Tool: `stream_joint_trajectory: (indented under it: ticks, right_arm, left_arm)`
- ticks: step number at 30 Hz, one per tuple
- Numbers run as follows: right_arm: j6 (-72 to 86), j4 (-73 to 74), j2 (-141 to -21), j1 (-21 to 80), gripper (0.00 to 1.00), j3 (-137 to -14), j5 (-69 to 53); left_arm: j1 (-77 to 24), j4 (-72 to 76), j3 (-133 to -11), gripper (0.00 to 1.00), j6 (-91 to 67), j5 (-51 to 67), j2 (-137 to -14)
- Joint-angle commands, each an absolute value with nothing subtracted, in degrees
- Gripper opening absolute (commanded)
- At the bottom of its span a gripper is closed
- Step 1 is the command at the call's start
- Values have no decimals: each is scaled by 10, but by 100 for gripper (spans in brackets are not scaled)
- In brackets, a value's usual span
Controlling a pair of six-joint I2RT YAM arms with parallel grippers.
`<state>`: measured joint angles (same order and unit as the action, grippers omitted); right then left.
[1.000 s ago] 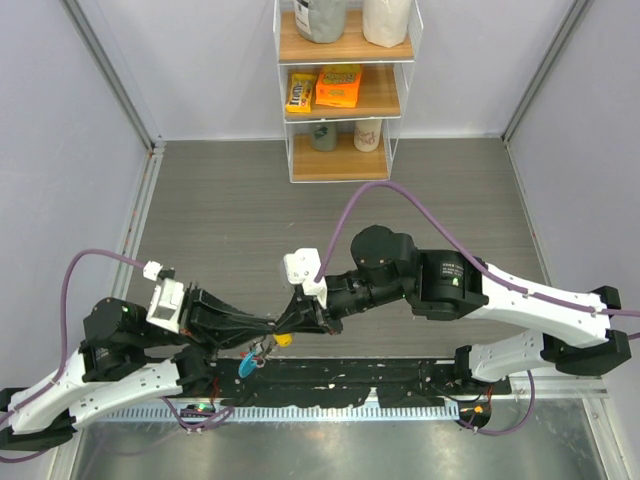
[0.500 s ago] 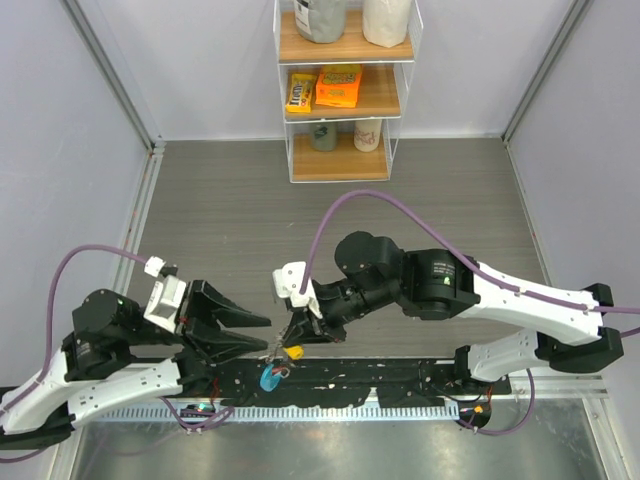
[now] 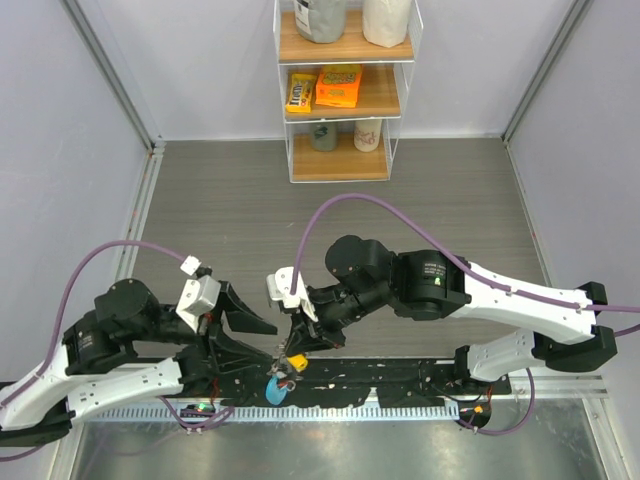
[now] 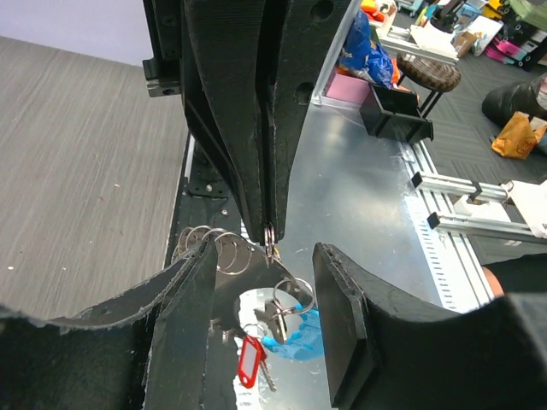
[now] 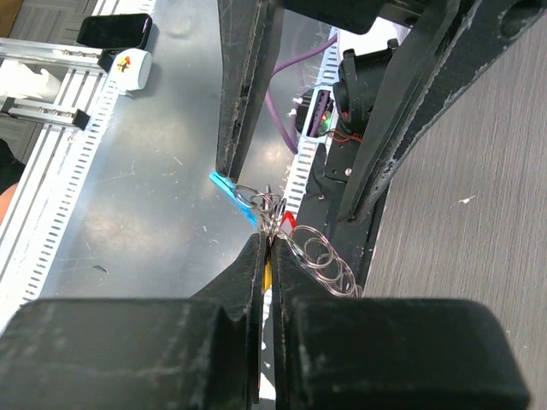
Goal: Put the keys on the keyring
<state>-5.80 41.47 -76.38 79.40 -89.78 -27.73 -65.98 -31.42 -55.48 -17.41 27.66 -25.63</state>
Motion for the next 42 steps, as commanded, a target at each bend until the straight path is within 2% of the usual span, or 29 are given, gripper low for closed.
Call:
stream_joint_trajectory:
  ticks: [1,13,24,30,34,42]
  right_arm:
    - [-44,378,-753,797,6,-913,-281]
    - [-41,382,-770,797,6,-924,-276]
    - [-43,386,-774,797,6,-930,-269]
    - [-44,385,-775,797,6,-932,-261]
    - [-45,383,-773,797,6,-933,-256]
    - [-45,374,-760,797,6,-923,-243]
  left_arm:
    - [-659,-326,-571,55,-175,291,-267]
    - [-659,-359,-596,45,-162,286,-302]
    - [-659,-377,-602,20,-156,297,-323]
    - [-660,-382,-599,15,-156,313,-334]
    - [-660,-390,-599,0,-152,319,-337]
    - [-659,-382,-598,0,-141,294,-325]
